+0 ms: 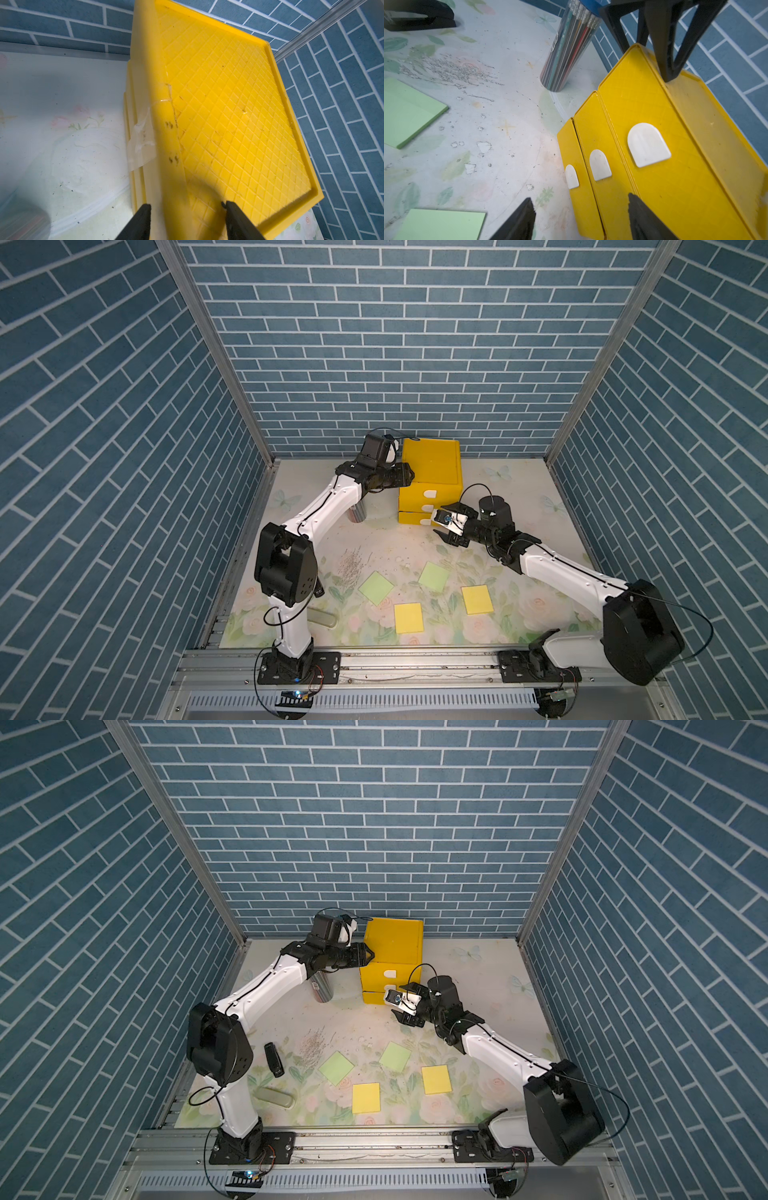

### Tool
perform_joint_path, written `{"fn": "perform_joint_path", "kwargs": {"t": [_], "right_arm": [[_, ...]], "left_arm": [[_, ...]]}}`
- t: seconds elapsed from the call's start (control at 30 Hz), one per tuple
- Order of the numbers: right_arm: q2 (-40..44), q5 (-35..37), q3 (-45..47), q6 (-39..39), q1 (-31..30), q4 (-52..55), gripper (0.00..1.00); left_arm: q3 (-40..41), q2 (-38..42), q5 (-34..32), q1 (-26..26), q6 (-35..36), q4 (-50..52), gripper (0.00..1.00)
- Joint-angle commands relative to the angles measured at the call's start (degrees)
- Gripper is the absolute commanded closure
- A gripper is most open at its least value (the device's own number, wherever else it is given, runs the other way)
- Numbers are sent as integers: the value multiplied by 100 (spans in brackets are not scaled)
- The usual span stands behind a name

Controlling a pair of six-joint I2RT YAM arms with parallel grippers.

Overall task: Please put the sticky notes in the drawer by color
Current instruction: Open the drawer in the storage box.

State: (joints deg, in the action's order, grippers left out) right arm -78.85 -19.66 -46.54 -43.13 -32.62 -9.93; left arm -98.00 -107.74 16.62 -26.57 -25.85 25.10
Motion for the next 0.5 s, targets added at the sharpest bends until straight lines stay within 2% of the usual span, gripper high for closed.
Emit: {"fn": "perform_joint_path", "kwargs": {"t": [0.0,0.47], "right_arm": [[-281,-161,-370,-381,-6,10,27],[-1452,20,-941,-770,19,-47,28]], "left_arm": [[123,-19,-76,-34,35,172,38],[-172,-187,-91,-37,66,266,38]]}}
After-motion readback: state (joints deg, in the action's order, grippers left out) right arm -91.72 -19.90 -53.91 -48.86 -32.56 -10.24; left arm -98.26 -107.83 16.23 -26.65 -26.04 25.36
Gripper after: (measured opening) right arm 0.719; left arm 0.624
